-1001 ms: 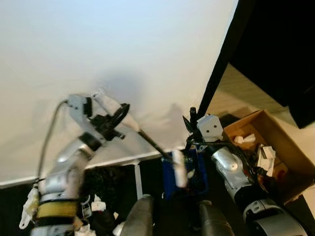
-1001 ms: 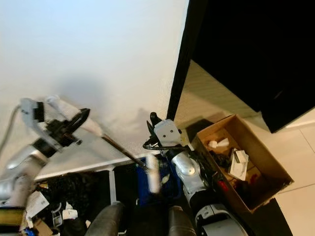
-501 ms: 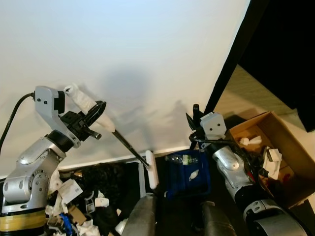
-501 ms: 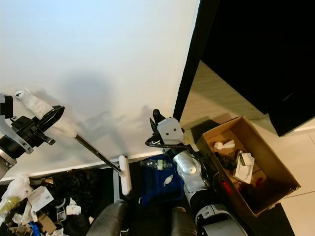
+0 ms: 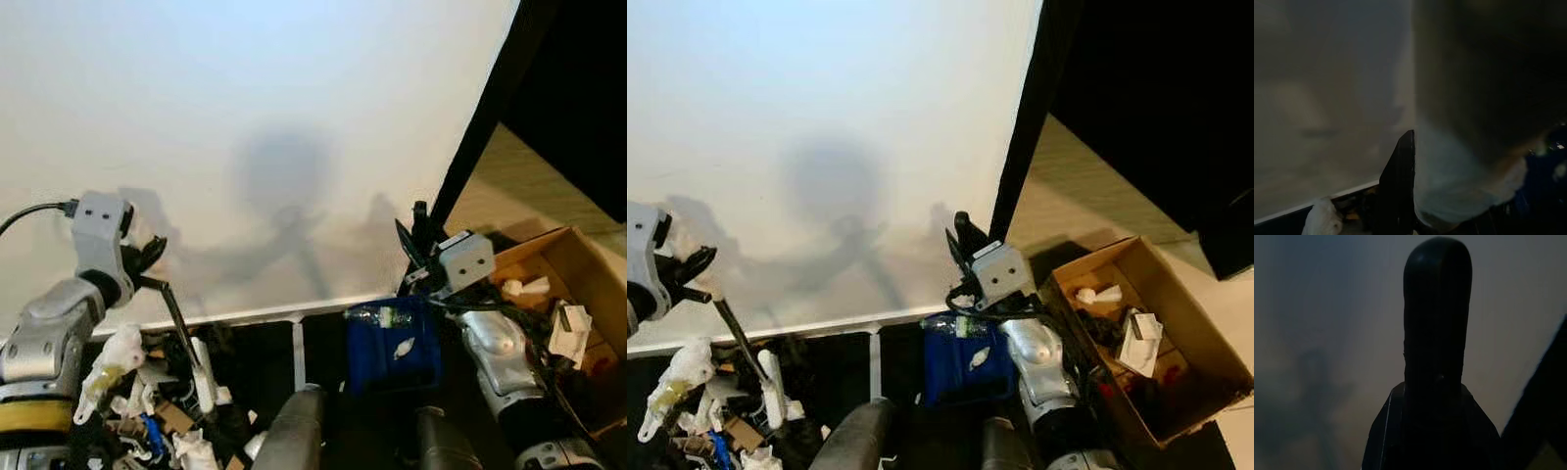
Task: Sweep floor
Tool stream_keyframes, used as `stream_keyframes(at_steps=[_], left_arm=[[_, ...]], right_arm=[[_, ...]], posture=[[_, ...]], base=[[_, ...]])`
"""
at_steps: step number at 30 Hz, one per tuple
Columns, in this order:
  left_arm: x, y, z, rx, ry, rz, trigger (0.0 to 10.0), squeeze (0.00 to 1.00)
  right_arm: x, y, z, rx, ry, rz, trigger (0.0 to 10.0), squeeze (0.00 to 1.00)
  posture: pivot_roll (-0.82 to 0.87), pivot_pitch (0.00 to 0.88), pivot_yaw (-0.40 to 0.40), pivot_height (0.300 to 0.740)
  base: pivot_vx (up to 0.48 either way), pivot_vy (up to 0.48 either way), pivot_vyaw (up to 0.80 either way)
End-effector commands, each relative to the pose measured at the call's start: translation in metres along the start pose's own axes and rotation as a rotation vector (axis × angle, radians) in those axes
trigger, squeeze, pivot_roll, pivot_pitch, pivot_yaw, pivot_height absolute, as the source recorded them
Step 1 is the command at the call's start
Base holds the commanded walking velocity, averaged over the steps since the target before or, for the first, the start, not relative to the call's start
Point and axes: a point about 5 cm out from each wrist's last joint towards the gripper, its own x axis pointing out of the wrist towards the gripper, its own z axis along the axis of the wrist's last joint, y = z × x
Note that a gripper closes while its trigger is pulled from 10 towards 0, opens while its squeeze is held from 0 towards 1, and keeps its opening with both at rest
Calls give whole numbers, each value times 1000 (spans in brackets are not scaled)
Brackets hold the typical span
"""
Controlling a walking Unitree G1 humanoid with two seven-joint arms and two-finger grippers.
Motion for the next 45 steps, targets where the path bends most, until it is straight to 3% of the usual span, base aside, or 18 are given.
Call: stream_keyframes(at_steps=[1,9,11,12,13,16,19,22,25,31,38,45], left_arm=[[-3,16,1,48,17,93,10000,0],[10,-9,15,-108,-69,46,10000,0],[10,-9,15,-108,-69,46,10000,0],[15,-29,22,-186,-126,7,10000,0],[15,-29,22,-186,-126,7,10000,0],[18,-48,29,-234,-173,-32,10000,0],[16,-53,33,-232,-216,-63,10000,0],[10,-54,37,-145,-258,-74,10000,0],[6,-57,40,-123,-268,-93,10000,0],[1,-58,41,-168,-240,-87,10000,0],[5,-56,37,-179,-217,-54,10000,0],[10,-62,20,-137,-127,-88,10000,0]], right_arm=[[3,0,16,64,-57,-28,10000,0],[7,2,26,191,-65,-113,10000,0],[7,2,26,191,-65,-113,10000,0],[9,4,28,219,-60,-135,10000,0],[9,4,28,219,-60,-135,10000,0],[9,5,30,223,-47,-142,10000,0],[10,3,31,215,-37,-143,10000,0],[14,-2,34,193,-43,-147,10000,0],[18,-9,37,184,-56,-166,10000,0],[17,-19,35,207,-44,-228,10000,0],[-2,-14,14,327,37,-301,10000,0],[-9,-4,8,286,73,-256,10000,0]], posture=[[240,201,127,740],[214,182,95,740],[214,182,95,740],[198,173,73,740],[198,173,73,740],[188,167,60,740],[177,158,54,740],[173,144,44,740],[174,138,44,740],[181,120,67,740],[185,101,103,740],[170,94,135,740]], base=[[0,0,0],[0,0,0],[0,0,0],[0,0,0],[0,0,0],[0,0,0],[0,0,0],[0,0,0],[0,0,0],[0,0,0],[0,0,0],[0,0,0]])
